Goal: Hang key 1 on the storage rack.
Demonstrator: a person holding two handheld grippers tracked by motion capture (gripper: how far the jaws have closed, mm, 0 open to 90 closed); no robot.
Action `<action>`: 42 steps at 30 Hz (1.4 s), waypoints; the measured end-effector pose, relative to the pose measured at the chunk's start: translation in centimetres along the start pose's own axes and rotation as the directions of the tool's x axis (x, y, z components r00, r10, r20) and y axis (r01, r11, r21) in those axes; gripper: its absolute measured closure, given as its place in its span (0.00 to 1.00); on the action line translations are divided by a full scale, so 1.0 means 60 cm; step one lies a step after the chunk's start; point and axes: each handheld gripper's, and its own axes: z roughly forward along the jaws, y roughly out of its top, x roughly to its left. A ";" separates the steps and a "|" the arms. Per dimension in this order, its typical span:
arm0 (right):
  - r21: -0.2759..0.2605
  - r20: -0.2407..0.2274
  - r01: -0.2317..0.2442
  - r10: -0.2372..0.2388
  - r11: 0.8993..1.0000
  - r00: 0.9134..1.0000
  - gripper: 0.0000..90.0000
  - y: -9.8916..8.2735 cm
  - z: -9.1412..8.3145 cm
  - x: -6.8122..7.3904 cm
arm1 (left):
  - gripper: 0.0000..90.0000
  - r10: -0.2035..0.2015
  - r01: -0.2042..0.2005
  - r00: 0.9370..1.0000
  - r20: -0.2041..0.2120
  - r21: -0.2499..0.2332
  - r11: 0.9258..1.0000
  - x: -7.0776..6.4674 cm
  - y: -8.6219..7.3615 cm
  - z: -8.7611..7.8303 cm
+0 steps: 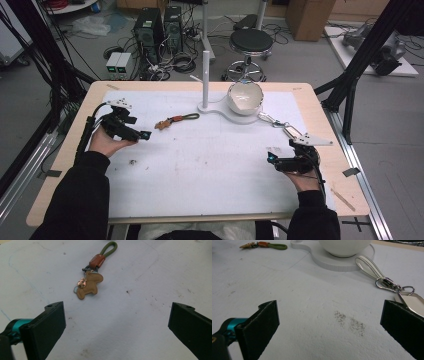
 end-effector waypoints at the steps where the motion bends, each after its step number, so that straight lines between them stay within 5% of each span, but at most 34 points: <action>1: 0.003 0.000 0.000 0.000 1.000 1.000 0.01 0.000 0.000 0.000 | 0.02 0.000 0.000 1.000 -0.002 -0.004 1.000 0.002 0.003 0.002; 15: 0.012 -0.001 0.022 -0.022 1.000 1.000 0.01 -0.001 0.006 0.002 | 0.02 0.093 -0.091 0.995 -0.036 0.061 0.994 0.016 0.065 0.050; 23: 0.011 0.006 0.011 -0.011 1.000 1.000 0.01 -0.002 0.004 0.000 | 0.03 0.086 -0.087 0.996 0.014 0.113 0.990 0.024 0.088 0.098; 42: 0.049 0.024 0.040 -0.041 0.998 0.999 0.01 -0.006 0.012 0.005 | 0.14 0.146 -0.145 0.989 0.013 0.219 0.965 0.021 0.109 0.191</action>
